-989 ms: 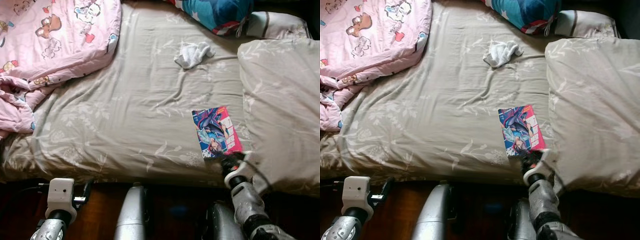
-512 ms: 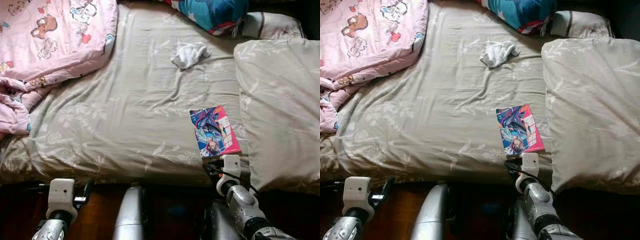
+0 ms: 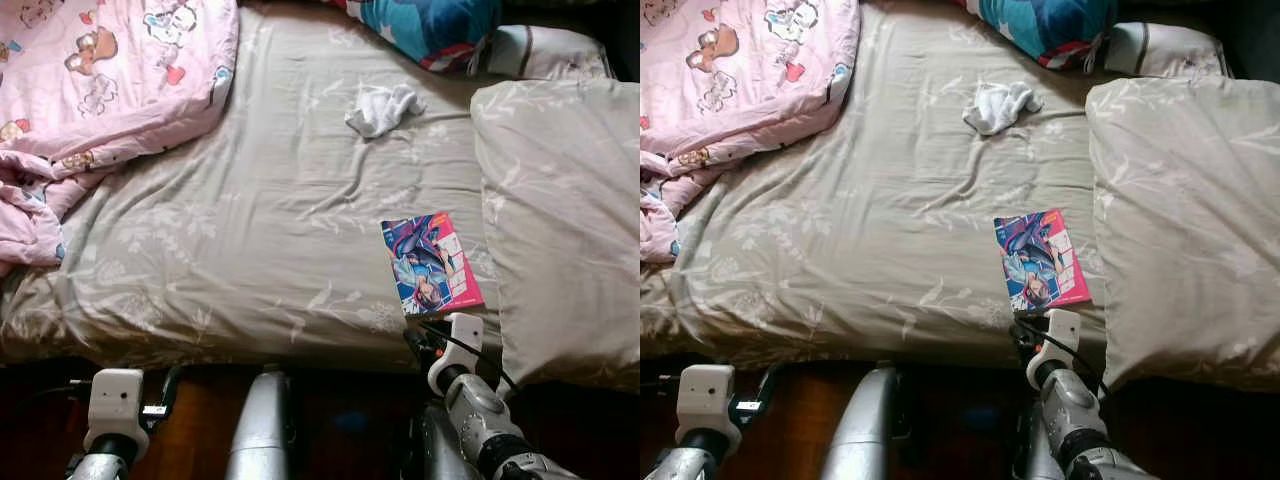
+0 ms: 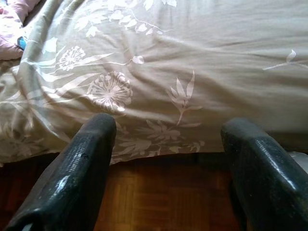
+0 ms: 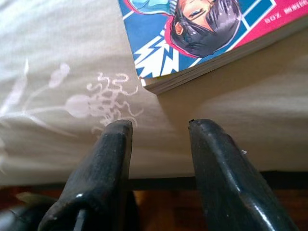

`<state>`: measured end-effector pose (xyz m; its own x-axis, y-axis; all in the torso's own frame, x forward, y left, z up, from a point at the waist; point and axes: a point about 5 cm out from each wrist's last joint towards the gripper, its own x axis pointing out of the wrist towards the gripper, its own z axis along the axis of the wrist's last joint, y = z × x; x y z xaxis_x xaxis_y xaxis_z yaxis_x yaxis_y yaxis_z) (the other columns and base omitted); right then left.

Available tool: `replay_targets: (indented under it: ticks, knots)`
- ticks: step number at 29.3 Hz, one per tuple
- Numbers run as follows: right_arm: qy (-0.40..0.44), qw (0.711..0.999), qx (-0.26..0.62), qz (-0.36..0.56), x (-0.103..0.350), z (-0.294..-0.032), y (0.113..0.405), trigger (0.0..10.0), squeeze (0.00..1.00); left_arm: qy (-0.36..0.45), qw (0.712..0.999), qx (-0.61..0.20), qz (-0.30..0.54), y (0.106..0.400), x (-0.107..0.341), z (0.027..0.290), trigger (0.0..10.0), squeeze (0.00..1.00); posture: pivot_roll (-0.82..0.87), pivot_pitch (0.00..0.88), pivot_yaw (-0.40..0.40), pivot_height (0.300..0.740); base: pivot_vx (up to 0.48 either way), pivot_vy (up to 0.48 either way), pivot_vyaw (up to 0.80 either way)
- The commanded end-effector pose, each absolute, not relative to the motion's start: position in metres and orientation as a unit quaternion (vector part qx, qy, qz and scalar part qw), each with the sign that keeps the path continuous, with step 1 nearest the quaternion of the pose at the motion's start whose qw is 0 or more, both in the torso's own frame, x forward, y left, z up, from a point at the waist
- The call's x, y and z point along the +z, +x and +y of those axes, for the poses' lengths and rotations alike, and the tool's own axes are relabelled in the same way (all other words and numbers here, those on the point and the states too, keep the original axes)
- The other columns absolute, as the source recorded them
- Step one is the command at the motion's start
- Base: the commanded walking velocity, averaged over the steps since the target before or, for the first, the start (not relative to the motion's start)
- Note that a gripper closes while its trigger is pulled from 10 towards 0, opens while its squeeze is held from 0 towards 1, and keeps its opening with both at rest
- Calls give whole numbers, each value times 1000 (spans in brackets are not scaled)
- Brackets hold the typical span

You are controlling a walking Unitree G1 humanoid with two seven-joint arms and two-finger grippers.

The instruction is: Clean up the room

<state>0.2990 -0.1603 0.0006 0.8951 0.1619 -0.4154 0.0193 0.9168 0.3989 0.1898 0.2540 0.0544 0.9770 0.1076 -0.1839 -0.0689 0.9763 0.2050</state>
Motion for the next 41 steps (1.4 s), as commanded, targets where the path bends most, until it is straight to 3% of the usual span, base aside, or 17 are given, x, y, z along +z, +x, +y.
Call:
replay_targets:
  ticks: [1, 30, 37, 41]
  knots:
    - [230, 941, 30, 245, -9, -156, 291, 10000, 0, 107, 985, 60, 124, 175, 50, 264, 10000, 0, 314, 394, 84, 645, 0, 0, 0]
    - [275, 938, 42, 204, 6, -144, 305, 10000, 0, 127, 977, 66, 156, 145, 59, 274, 10000, 0, 370, 448, 123, 645, 0, 0, 0]
    - [232, 944, 71, 224, -4, -139, 293, 10000, 0, 126, 977, 68, 156, 149, 58, 275, 10000, 0, 354, 437, 114, 645, 0, 0, 0]
    - [225, 947, 65, 221, -19, -149, 272, 10000, 0, 121, 979, 66, 152, 155, 56, 271, 10000, 0, 330, 427, 111, 645, 0, 0, 0]
